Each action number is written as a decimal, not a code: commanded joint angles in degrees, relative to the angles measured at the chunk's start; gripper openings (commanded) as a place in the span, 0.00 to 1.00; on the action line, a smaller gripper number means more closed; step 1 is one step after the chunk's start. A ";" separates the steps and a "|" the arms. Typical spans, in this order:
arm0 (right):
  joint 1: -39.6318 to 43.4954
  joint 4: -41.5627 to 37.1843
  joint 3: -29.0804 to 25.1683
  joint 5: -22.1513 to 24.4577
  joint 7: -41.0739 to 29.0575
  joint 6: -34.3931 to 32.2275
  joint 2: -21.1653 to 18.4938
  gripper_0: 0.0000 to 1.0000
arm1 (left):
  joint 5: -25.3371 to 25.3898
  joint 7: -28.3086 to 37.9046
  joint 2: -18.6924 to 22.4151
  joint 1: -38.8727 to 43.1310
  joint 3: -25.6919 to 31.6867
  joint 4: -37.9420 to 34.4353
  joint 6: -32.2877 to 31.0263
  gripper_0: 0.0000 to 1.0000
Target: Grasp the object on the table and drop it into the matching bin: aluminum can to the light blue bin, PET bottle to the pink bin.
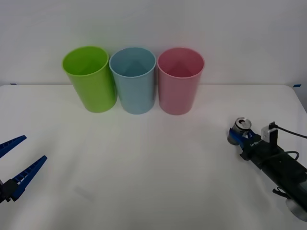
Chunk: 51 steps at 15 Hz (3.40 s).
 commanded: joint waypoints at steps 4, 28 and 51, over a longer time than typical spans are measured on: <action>4.96 -8.87 0.26 -0.70 -1.14 -1.32 -0.09 0.00 | 0.00 0.00 0.00 0.00 0.00 0.00 0.00 1.00; 5.23 -39.54 6.15 -0.88 -26.81 -4.92 -7.74 0.00 | 0.00 0.00 0.00 0.00 0.00 0.00 0.00 1.00; -43.73 4.14 20.74 5.71 -29.18 0.61 -0.09 0.00 | 0.00 0.00 0.00 0.00 0.00 0.00 0.00 1.00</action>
